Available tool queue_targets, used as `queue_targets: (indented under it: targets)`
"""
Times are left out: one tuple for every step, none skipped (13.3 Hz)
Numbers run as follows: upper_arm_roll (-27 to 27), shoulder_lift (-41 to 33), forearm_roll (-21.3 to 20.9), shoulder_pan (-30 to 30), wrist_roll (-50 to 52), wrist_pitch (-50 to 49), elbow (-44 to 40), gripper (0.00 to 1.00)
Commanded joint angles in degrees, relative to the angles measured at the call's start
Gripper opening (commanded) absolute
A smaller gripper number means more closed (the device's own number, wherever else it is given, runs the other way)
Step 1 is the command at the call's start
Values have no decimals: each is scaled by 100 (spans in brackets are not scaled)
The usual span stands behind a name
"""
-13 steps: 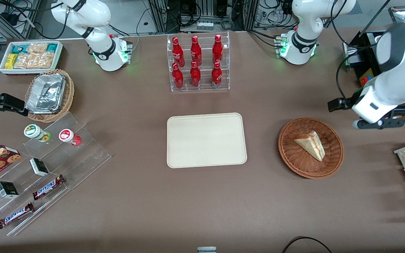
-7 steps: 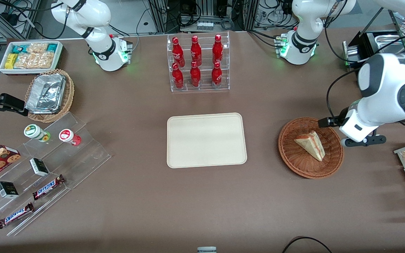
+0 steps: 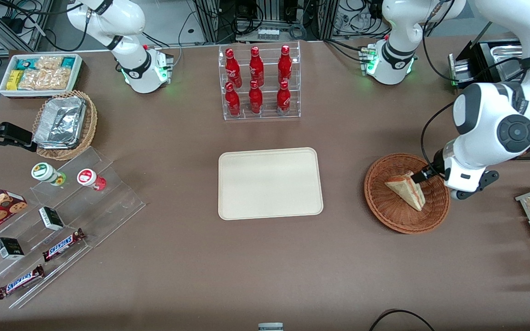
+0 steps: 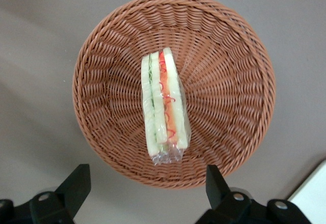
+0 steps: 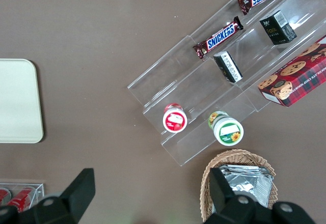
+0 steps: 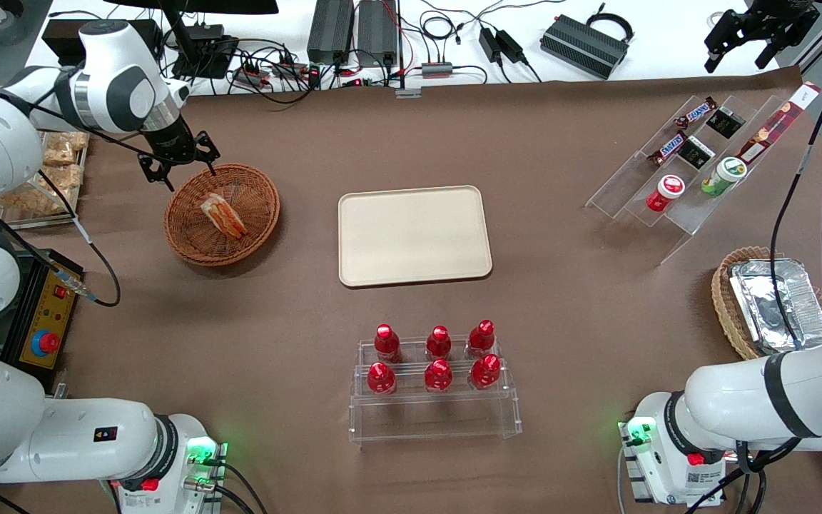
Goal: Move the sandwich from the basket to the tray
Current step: 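Lower the left gripper and close it on the sandwich's wrapped edge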
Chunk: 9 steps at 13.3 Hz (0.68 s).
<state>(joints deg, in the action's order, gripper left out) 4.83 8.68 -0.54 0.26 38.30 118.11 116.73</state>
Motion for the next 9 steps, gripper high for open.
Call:
queue_targets:
  targets:
    - [9, -24, -69, -61, 712, 745, 471, 100]
    - [9, -15, -69, -61, 975, 1079, 621, 100]
    - [9, 46, -69, -61, 1239, 1291, 727, 100]
    - [9, 116, -69, -70, 1415, 1354, 737, 100]
    - [18, 186, -69, -70, 1513, 1363, 737, 100]
    - [18, 231, -69, -70, 1557, 1381, 737, 100]
    - [18, 248, -69, -70, 1601, 1442, 746, 100]
    - [18, 318, -69, -79, 1663, 1495, 754, 100]
    - [18, 380, -69, -105, 1707, 1573, 755, 100]
